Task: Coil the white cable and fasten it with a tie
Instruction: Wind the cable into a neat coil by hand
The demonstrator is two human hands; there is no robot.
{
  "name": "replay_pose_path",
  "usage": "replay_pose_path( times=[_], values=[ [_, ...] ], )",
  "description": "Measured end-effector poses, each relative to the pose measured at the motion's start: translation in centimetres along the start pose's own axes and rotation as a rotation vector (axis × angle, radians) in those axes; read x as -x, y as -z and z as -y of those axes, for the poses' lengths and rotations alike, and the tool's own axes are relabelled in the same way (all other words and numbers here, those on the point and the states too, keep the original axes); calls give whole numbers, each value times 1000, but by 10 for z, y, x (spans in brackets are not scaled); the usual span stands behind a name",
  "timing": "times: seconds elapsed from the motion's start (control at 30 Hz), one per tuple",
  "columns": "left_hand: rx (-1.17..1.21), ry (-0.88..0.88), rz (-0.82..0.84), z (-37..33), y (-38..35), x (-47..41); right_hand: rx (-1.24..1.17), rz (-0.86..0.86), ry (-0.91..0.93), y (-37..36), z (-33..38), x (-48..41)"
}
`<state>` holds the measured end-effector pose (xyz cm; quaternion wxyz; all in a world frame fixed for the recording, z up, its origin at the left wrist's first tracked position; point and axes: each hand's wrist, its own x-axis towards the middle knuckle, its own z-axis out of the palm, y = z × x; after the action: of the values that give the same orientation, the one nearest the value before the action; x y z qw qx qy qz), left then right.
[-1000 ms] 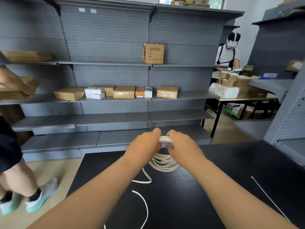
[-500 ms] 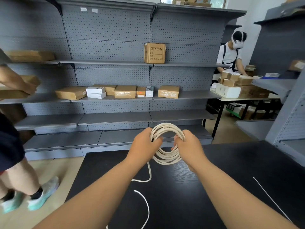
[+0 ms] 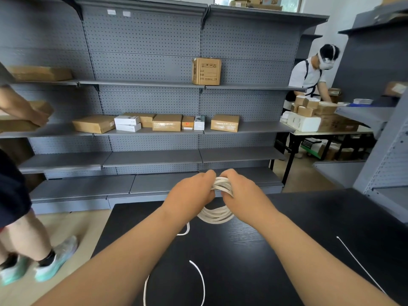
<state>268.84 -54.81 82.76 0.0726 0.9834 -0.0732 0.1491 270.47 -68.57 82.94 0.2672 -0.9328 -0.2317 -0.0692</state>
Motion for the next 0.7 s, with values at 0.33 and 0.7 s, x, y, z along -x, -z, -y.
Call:
replay_pose_path(
  times=[0.33, 0.7],
  values=[
    [364, 145, -121, 6, -15, 10, -43, -37, -89, -9, -6, -1],
    [589, 260, -204, 6, -19, 8, -504, -194, -306, -10, -10, -3]
  ],
)
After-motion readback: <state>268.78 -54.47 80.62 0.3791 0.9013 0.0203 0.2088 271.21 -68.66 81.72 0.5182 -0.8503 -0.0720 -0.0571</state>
